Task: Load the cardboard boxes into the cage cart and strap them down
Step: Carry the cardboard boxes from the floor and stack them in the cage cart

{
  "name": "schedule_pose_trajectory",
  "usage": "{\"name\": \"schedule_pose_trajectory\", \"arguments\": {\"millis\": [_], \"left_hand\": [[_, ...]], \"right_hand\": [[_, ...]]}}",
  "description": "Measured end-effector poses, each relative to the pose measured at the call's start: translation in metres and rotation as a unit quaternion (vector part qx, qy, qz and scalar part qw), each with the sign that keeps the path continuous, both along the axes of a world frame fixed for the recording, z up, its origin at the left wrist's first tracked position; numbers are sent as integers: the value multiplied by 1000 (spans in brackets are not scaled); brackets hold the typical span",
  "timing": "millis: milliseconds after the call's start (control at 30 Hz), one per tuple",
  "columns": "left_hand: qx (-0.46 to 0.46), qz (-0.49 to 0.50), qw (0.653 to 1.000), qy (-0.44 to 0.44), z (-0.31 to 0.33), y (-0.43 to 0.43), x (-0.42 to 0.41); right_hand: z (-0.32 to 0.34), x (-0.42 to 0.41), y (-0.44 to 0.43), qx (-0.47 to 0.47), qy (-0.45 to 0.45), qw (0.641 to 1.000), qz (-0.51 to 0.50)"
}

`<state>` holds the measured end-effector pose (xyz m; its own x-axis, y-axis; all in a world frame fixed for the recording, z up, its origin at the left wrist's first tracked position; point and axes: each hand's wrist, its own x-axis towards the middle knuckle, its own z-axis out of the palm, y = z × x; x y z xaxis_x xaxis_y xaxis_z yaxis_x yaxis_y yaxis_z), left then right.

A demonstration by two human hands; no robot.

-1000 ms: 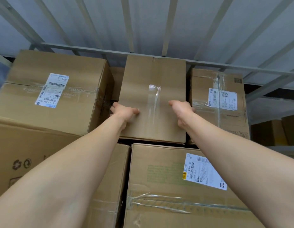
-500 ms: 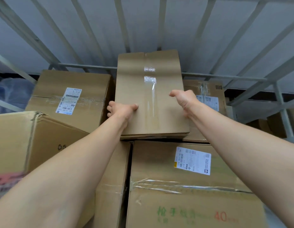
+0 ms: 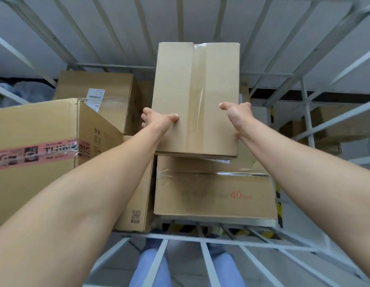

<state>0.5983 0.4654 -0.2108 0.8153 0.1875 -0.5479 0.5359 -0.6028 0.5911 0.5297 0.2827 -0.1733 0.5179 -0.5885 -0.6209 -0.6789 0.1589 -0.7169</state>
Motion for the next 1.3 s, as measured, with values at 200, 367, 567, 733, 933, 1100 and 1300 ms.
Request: {"name": "schedule_pose_trajectory", "arguments": {"millis": [200, 367, 567, 733, 933, 1100, 1300], "left_hand": [[-14, 3, 998, 62, -23, 10, -71], [3, -14, 994, 109, -41, 23, -101], [81, -99, 983, 129, -38, 19, -82], [152, -223, 963, -10, -25, -15, -43], [212, -434, 867, -123, -23, -55, 2], [163, -513, 841, -65, -32, -78, 32], [217, -544, 807, -71, -35, -86, 53]], "right_hand": [[-9, -67, 7, 15, 44, 999, -18], [-32, -102, 19, 42, 99, 994, -21], [-40, -114, 21, 41, 136, 990, 20], [-41, -112, 9, 41, 191, 980, 37], [-38, -133, 3, 119, 323, 936, 75], [-53, -140, -1, 227, 349, 908, 42], [-67, -137, -10, 248, 352, 902, 18]]}}
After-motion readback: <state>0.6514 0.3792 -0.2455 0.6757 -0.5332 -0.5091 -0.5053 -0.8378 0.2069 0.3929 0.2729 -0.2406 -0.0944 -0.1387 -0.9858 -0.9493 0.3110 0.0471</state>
